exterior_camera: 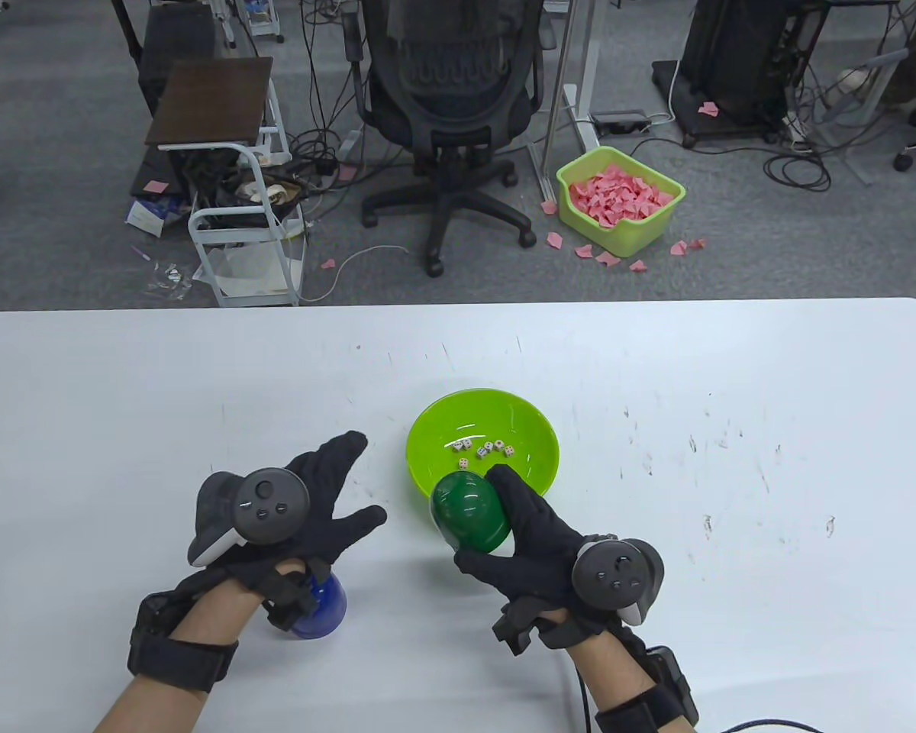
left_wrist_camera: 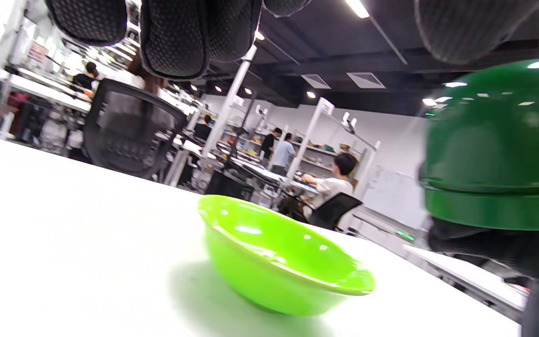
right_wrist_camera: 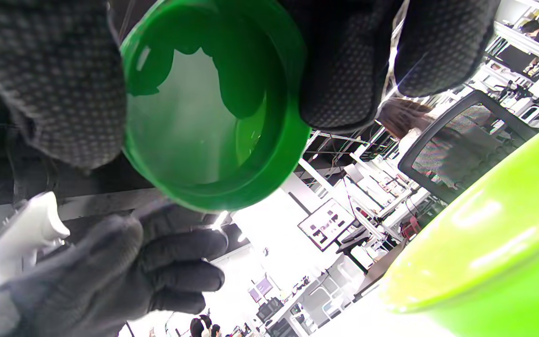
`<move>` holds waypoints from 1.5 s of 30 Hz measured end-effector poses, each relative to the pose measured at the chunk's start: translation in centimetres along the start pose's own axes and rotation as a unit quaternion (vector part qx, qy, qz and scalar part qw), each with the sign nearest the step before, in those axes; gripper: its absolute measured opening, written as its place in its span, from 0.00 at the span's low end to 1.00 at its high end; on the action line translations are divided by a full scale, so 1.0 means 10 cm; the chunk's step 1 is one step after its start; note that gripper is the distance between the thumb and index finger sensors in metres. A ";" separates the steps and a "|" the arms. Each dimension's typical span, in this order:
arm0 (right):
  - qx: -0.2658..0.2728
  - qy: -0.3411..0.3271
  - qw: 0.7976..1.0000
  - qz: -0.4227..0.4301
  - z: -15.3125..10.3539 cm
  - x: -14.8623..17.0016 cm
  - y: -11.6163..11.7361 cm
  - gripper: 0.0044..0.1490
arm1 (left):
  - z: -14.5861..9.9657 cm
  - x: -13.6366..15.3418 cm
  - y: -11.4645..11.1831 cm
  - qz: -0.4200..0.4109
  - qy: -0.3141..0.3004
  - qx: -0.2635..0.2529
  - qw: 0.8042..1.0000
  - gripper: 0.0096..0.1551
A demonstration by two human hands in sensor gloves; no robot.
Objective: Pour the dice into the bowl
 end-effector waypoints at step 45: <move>-0.271 0.090 0.949 -0.132 -0.15 0.17 1.19 0.63 | -0.44 0.72 -0.16 -0.131 0.060 -0.064 0.987 0.55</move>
Point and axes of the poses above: the tracker on the back of each hand, its own x axis roughly to the little-finger side, its own z axis roughly from the wrist to the fingertips, y = z × x, the point moved 2 cm from there along z, roughly from the wrist to the fingertips, and after that the axes turned 6 degrees about -y, right-handed, at the moved point
